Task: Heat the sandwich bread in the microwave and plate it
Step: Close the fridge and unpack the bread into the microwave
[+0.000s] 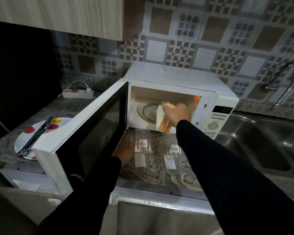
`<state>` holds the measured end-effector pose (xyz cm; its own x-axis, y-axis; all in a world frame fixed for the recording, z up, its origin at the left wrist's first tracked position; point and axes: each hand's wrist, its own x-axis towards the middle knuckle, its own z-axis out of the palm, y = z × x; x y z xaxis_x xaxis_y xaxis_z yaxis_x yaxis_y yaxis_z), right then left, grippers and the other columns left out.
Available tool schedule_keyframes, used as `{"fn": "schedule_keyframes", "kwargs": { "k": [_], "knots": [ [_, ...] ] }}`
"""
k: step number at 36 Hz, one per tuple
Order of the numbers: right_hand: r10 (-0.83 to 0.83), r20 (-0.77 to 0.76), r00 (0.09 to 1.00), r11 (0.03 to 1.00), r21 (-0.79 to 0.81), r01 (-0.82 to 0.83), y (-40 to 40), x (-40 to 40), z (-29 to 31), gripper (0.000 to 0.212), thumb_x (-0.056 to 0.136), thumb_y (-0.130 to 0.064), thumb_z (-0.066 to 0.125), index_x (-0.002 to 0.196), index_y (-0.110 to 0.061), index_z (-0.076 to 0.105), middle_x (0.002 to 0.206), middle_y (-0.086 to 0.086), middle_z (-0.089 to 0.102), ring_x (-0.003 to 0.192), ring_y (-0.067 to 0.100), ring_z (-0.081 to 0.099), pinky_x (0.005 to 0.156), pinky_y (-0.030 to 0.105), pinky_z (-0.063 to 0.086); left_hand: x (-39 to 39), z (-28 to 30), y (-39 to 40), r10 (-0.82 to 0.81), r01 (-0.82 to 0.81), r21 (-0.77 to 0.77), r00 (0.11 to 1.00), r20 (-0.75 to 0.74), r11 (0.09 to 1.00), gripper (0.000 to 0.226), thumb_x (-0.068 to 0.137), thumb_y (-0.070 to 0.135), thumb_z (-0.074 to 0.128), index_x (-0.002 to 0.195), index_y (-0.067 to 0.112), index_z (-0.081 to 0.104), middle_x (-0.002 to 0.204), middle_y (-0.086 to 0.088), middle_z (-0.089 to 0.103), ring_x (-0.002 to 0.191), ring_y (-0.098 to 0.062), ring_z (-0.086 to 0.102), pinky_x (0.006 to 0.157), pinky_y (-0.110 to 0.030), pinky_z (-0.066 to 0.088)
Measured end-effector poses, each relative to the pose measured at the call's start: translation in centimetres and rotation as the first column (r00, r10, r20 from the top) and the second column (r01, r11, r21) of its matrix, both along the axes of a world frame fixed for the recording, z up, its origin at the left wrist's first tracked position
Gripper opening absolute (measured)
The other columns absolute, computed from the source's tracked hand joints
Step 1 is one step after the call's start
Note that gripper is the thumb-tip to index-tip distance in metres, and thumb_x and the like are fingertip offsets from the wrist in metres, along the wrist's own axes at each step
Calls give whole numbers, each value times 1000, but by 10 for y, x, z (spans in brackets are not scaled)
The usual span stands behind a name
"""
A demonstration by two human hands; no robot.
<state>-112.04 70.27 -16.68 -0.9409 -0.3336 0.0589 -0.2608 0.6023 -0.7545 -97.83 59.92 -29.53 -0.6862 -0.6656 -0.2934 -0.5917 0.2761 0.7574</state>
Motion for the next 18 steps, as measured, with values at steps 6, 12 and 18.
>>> {"fn": "schedule_keyframes", "kwargs": {
  "k": [6, 12, 18],
  "knots": [
    [62, -37, 997, 996, 65, -60, -31, -27, -9, 55, 84, -46, 57, 123, -7, 55, 114, 11, 64, 103, 31, 62, 92, 40, 53, -18, -17, -19, -48, 45, 75, 998, 42, 996, 57, 100, 50, 26, 146, 18, 39, 153, -2, 34, 139, -19, 34, 118, -30, 21],
    [137, -11, 990, 987, 81, -136, -64, -64, -17, 54, 91, -42, 55, 134, -11, 47, 121, 11, 61, 109, 30, 60, 89, 30, 47, -38, -16, -32, -73, 71, 19, 980, 188, 997, 45, 98, 35, 43, 133, 7, 50, 141, -14, 48, 126, -27, 49, 99, -27, 38],
    [191, -1, 982, 973, 131, -190, -91, -92, -23, 41, 89, -37, 57, 117, -7, 63, 115, 14, 67, 107, 32, 64, 98, 36, 50, -51, -10, -42, -166, 196, -47, 916, 364, 979, 40, 97, 37, 44, 131, 19, 54, 142, -7, 49, 126, -25, 50, 96, -23, 39]
  ]
}}
